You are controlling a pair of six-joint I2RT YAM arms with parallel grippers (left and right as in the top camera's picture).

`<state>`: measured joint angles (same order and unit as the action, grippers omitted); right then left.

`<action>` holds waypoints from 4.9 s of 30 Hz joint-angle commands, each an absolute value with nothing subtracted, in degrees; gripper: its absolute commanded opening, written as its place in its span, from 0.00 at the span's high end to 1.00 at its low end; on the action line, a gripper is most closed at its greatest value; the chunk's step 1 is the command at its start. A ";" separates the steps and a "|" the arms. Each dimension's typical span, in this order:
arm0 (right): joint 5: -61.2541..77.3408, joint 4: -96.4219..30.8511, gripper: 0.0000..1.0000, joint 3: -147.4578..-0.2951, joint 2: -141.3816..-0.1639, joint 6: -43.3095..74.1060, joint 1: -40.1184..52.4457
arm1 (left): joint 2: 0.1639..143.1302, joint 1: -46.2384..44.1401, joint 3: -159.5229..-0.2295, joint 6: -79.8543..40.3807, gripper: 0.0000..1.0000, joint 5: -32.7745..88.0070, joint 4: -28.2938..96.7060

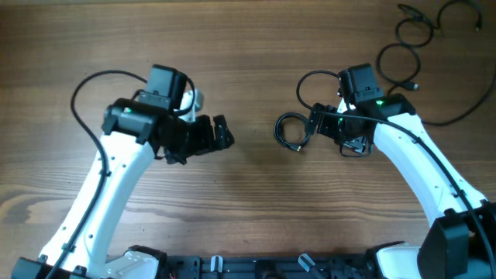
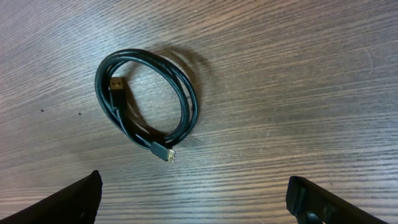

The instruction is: Untangle cables

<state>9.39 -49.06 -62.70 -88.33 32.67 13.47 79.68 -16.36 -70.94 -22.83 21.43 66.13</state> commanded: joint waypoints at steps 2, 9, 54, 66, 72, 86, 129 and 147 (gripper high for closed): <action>10.35 -48.01 0.14 -62.11 -89.76 31.68 13.65 | 79.61 -17.89 -68.88 -24.27 0.00 20.69 65.08; 14.24 -42.68 0.24 -62.11 -97.34 29.80 13.65 | 79.61 -17.91 -68.82 -24.51 0.00 20.78 65.12; 54.04 -44.58 0.96 -66.52 -85.86 24.18 16.08 | 79.61 -22.61 -68.40 -26.24 0.00 24.62 60.93; 54.83 -45.65 0.96 -66.52 -85.89 23.94 18.92 | 79.75 -23.09 -68.40 -32.49 0.00 20.64 57.76; 62.28 -45.56 0.96 -66.52 -85.86 19.92 18.90 | 83.68 -23.03 -68.40 -32.47 0.00 17.08 58.39; 16.91 -53.78 0.96 -66.52 -85.86 38.81 18.90 | 87.02 -22.98 -68.40 -38.06 0.00 -0.14 67.99; 78.91 -12.80 0.96 -66.48 -85.91 53.15 18.48 | 87.02 -22.98 -68.40 -34.96 0.02 10.15 63.02; 28.03 -41.43 0.96 -66.48 -85.91 45.23 10.09 | 87.02 -13.61 -68.40 -38.44 0.02 -6.57 73.76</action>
<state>42.52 -39.88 -66.06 -86.76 46.39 11.09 86.76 -15.79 -68.71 -37.89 -4.05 73.32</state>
